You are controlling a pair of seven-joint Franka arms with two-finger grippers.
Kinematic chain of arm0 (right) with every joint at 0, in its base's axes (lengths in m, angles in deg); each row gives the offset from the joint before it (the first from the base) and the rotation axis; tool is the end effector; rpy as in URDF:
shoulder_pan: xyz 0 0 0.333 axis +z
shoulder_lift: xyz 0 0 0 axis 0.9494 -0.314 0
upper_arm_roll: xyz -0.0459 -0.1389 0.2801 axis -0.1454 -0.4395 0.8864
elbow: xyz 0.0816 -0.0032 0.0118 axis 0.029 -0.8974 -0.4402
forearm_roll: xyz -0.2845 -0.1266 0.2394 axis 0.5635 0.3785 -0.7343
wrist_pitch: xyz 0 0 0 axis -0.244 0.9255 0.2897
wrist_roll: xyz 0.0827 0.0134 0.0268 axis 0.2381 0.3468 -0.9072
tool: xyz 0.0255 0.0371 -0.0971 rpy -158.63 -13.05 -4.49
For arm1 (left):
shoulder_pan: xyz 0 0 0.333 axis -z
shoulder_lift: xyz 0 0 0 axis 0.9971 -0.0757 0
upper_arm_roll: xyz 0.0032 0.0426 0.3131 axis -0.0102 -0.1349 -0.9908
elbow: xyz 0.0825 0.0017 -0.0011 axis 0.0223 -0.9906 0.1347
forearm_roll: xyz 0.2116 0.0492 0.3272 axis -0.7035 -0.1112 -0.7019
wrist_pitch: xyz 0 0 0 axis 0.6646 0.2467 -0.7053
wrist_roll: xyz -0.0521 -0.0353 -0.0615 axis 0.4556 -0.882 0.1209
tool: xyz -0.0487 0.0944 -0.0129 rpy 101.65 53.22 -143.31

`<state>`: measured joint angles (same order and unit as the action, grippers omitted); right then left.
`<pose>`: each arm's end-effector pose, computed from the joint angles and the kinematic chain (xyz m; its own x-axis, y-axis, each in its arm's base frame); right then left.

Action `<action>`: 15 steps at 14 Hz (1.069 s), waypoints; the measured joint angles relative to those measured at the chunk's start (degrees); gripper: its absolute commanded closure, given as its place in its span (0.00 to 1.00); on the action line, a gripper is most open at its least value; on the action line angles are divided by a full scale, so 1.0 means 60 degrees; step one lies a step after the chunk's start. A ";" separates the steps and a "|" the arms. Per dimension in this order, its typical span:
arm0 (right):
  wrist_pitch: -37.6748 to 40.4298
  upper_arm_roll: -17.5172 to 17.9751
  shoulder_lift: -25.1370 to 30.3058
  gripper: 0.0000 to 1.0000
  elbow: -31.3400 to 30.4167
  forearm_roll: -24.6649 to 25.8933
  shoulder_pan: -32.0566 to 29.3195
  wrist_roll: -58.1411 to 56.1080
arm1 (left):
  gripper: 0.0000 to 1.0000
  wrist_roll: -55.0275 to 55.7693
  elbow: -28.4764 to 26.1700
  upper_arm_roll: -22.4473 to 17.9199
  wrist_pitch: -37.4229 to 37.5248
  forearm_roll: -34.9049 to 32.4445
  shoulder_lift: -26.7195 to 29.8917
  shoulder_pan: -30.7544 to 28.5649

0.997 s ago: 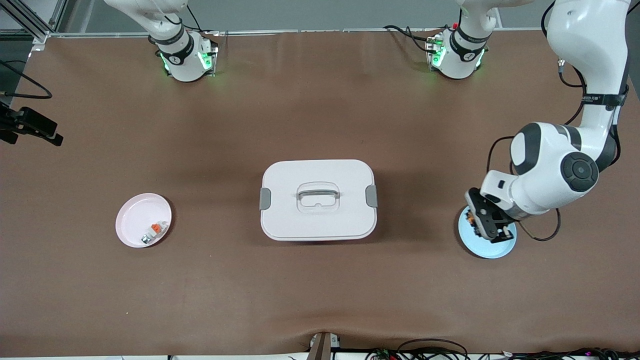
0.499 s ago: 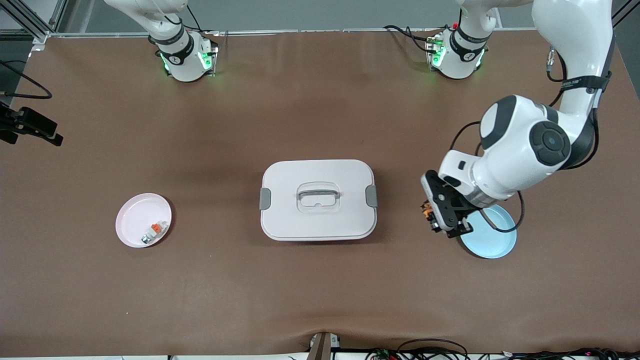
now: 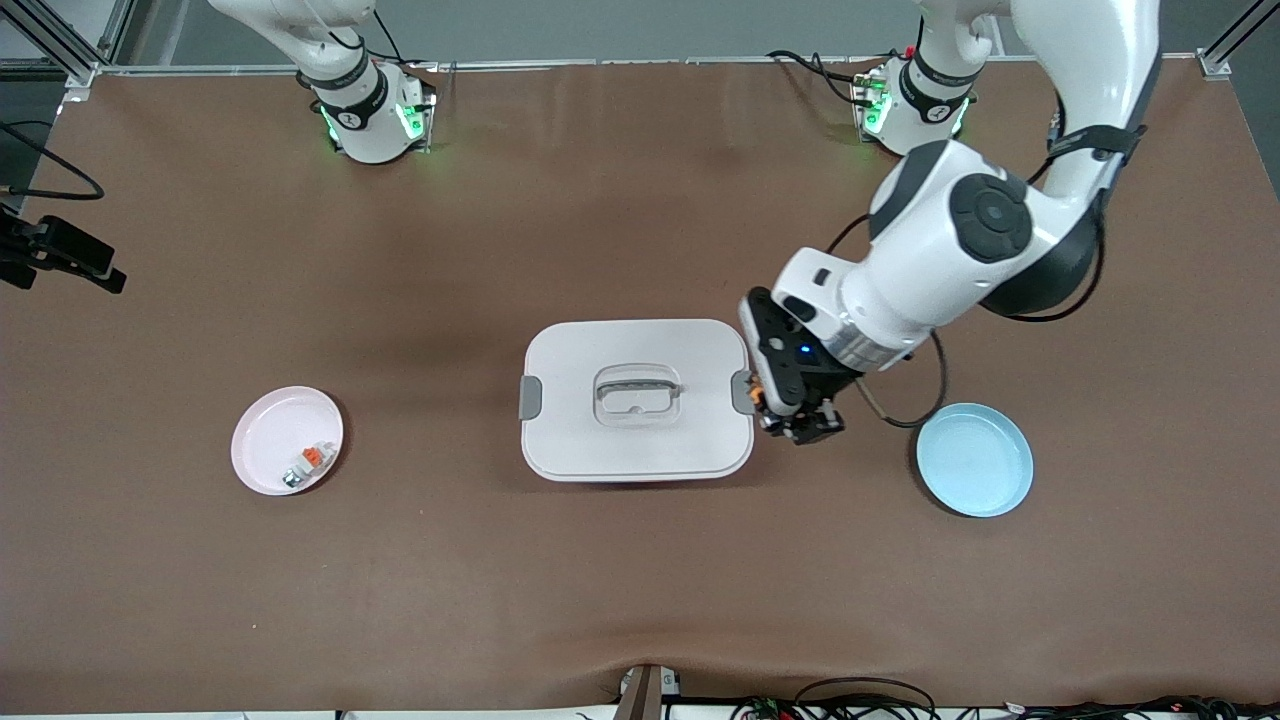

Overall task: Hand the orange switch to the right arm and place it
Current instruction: 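Lift the switch with the left gripper and carry it above the box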

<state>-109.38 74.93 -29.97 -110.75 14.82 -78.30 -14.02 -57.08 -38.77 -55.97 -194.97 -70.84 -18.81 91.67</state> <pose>0.5636 -0.0361 0.6408 0.9979 -0.0634 0.0154 -0.0633 -0.9980 -0.0082 0.6183 -0.3476 0.4763 0.1850 -0.9209 0.3432 -0.9745 -0.2171 -0.0574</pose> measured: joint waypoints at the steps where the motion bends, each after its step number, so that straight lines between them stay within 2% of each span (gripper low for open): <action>1: 0.0008 0.0020 -0.0021 0.00 -0.0003 0.0001 0.0024 -0.0013 | 1.00 0.0186 0.0074 0.0001 -0.0144 0.0000 -0.0091 0.0226; 7: 0.0141 0.0078 -0.0223 0.00 -0.0020 0.0060 0.0300 -0.0034 | 1.00 0.0286 0.0256 0.0001 -0.1405 0.0000 -0.0507 0.1595; 13: 0.0293 -0.0045 -0.0201 0.00 -0.0012 0.0078 0.0034 -0.0955 | 1.00 0.0513 0.0595 0.0028 -0.1553 0.0000 -0.0504 0.2199; 14: 0.0443 -0.0064 -0.0194 0.00 -0.0009 -0.0099 -0.0122 -0.0895 | 1.00 0.0616 0.0657 0.0040 -0.1554 0.0000 -0.0502 0.2275; 15: 0.0702 -0.0078 -0.0195 0.00 -0.0012 -0.0631 -0.0351 -0.0439 | 1.00 0.0721 0.0704 0.0063 -0.1554 0.0000 -0.0501 0.2341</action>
<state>-105.17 74.46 -31.14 -110.82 11.03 -80.40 -16.66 -52.75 -34.54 -55.59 -204.30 -70.84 -21.82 105.71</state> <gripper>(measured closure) 0.000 0.269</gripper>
